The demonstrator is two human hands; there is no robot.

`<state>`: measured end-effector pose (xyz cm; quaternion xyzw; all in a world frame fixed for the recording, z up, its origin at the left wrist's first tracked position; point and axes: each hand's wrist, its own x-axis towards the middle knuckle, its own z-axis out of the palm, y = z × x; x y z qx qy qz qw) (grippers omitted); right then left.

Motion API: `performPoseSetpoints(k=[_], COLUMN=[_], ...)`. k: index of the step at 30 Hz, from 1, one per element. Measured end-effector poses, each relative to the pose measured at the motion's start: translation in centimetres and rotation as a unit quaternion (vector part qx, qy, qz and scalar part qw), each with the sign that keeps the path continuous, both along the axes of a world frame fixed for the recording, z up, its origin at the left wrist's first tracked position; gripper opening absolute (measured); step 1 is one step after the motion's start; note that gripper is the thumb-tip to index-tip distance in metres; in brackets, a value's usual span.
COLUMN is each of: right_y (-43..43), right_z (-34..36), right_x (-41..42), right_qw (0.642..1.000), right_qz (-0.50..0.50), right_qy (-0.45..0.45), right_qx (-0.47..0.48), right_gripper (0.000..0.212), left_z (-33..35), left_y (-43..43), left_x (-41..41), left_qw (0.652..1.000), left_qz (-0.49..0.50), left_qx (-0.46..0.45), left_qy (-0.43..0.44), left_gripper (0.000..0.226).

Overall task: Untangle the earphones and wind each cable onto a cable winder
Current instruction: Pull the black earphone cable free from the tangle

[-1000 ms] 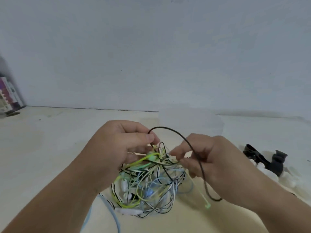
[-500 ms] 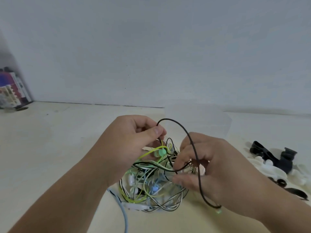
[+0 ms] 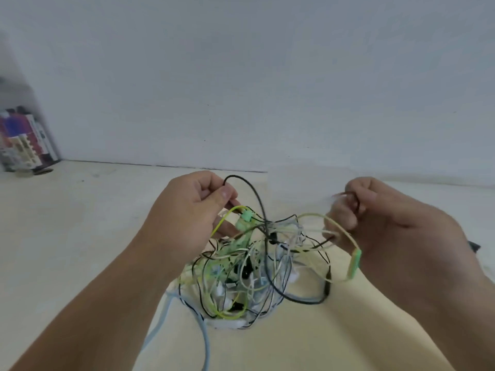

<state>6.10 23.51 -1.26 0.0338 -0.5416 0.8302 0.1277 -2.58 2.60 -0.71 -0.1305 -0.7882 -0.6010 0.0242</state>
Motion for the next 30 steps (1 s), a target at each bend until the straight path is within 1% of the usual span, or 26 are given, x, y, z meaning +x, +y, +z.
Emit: performPoseSetpoints(k=[1, 2, 3, 5, 6, 7, 8, 10, 11, 12, 14, 16, 17, 19, 20, 23, 25, 27, 28, 29, 30], right_y=[0.3, 0.5, 0.4, 0.2, 0.0, -0.1, 0.0, 0.4, 0.6, 0.8, 0.8, 0.5, 0.4, 0.3, 0.3, 0.6, 1.0, 1.3, 1.4, 1.6, 1.6], right_z=[-0.1, -0.1, -0.1, -0.4, -0.5, -0.5, -0.7, -0.7, -0.7, -0.7, -0.1, 0.4, 0.6, 0.9, 1.0, 0.8, 0.4, 0.2, 0.2, 0.1, 0.1], right_x=[0.0, -0.1, 0.0, 0.1, 0.0, -0.1, -0.2, -0.4, -0.4, -0.4, -0.1, 0.2, 0.1, 0.2, 0.2, 0.3, 0.4, 0.4, 0.3, 0.2, 0.2], right_qw=[0.999, 0.996, 0.983, 0.929, 0.908, 0.906, 0.915, 0.962, 0.980, 0.990, 0.997, 0.999, 0.999, 0.996, 0.995, 0.994, 0.995, 0.993, 0.993, 0.995, 0.995], right_qz=[0.001, -0.009, -0.024, -0.066, -0.092, -0.108, -0.115, -0.089, -0.066, -0.042, -0.007, 0.009, 0.002, -0.002, 0.003, 0.025, 0.047, 0.080, 0.094, 0.094, 0.076], right_qy=[-0.007, -0.016, -0.028, -0.050, -0.042, -0.035, -0.032, -0.028, -0.021, -0.015, -0.010, -0.022, -0.038, -0.055, -0.050, -0.019, 0.012, 0.042, 0.044, 0.031, 0.008], right_qx=[0.032, 0.092, 0.180, 0.361, 0.406, 0.408, 0.386, 0.257, 0.186, 0.134, 0.078, 0.027, -0.007, -0.070, -0.091, -0.107, -0.093, -0.070, -0.052, -0.014, 0.060], right_gripper=[0.015, 0.019, 0.024, 0.030, 0.025, 0.023, 0.028, 0.042, 0.047, 0.050, 0.046, 0.028, 0.024, 0.028, 0.026, 0.021, 0.018, 0.021, 0.027, 0.031, 0.032], left_z=[0.0, 0.0, 0.0, -0.1, -0.2, -0.2, -0.1, 0.0, 0.0, 0.0, -0.1, -0.1, -0.1, -0.1, -0.2, -0.3, -0.3, -0.1, 0.0, 0.0, 0.1], left_y=[0.0, -0.1, 0.0, 0.2, 0.3, 0.4, 0.4, 0.4, 0.4, 0.4, 0.4, 0.4, 0.4, 0.5, 0.5, 0.6, 0.4, 0.2, 0.1, 0.2, 0.2], left_x=[-0.1, -0.2, -0.2, 0.0, 0.1, 0.2, 0.2, 0.2, 0.2, 0.2, 0.1, 0.1, 0.0, 0.0, 0.0, -0.1, -0.2, -0.3, -0.2, -0.2, -0.1], left_qw=[1.000, 1.000, 1.000, 1.000, 1.000, 1.000, 1.000, 1.000, 0.999, 0.999, 0.999, 0.999, 0.998, 0.996, 0.996, 0.995, 0.992, 0.988, 0.986, 0.985, 0.985], left_qz=[0.005, 0.010, 0.013, 0.009, 0.007, 0.007, 0.011, 0.026, 0.031, 0.034, 0.038, 0.050, 0.059, 0.076, 0.081, 0.087, 0.098, 0.110, 0.106, 0.095, 0.079], left_qx=[0.010, 0.016, 0.019, 0.010, 0.002, -0.003, -0.002, 0.005, 0.007, 0.008, 0.009, 0.019, 0.027, 0.043, 0.047, 0.054, 0.080, 0.107, 0.122, 0.138, 0.152], left_qy=[-0.001, -0.002, -0.005, -0.006, -0.004, -0.003, -0.003, -0.007, -0.008, -0.010, -0.010, -0.006, -0.004, -0.001, 0.001, 0.004, -0.008, -0.024, -0.031, -0.036, -0.036], left_gripper=[0.021, 0.021, 0.021, 0.022, 0.022, 0.023, 0.023, 0.024, 0.023, 0.022, 0.022, 0.022, 0.022, 0.024, 0.024, 0.025, 0.025, 0.024, 0.023, 0.022, 0.022])
